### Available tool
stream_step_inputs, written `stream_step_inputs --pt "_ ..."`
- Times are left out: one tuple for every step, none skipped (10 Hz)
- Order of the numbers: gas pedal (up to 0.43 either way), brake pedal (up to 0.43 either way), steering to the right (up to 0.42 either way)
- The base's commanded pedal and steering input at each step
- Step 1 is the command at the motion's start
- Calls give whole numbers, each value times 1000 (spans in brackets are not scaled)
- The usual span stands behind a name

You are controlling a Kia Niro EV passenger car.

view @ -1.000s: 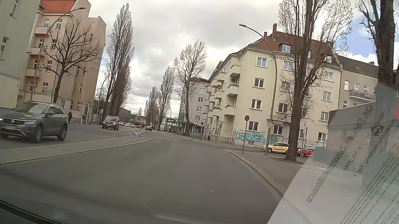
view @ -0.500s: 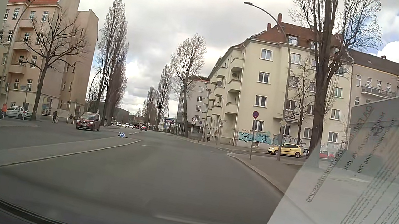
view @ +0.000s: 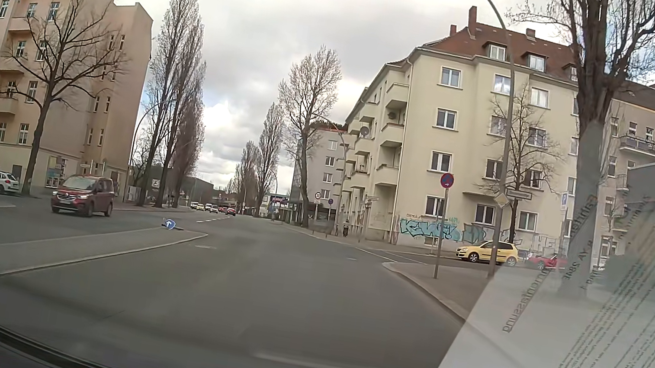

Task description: Follow the waypoints while adhering to traffic rules and regulations

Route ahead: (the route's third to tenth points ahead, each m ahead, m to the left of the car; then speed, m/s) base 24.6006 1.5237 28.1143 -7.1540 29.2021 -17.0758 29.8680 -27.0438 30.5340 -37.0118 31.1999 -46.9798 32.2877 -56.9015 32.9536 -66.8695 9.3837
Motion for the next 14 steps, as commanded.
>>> stream_step_inputs --pt "0 238 -18" --pt "0 238 -19" --pt "0 256 -19" --pt "0 268 -21" --pt "0 274 -20" --pt "0 293 -20" --pt "0 299 -20" --pt "0 311 -20" --pt "0 311 -20" --pt "0 317 -18" --pt "0 323 -18" --pt "0 323 -15" --pt "0 323 -11" --pt "0 323 -7"
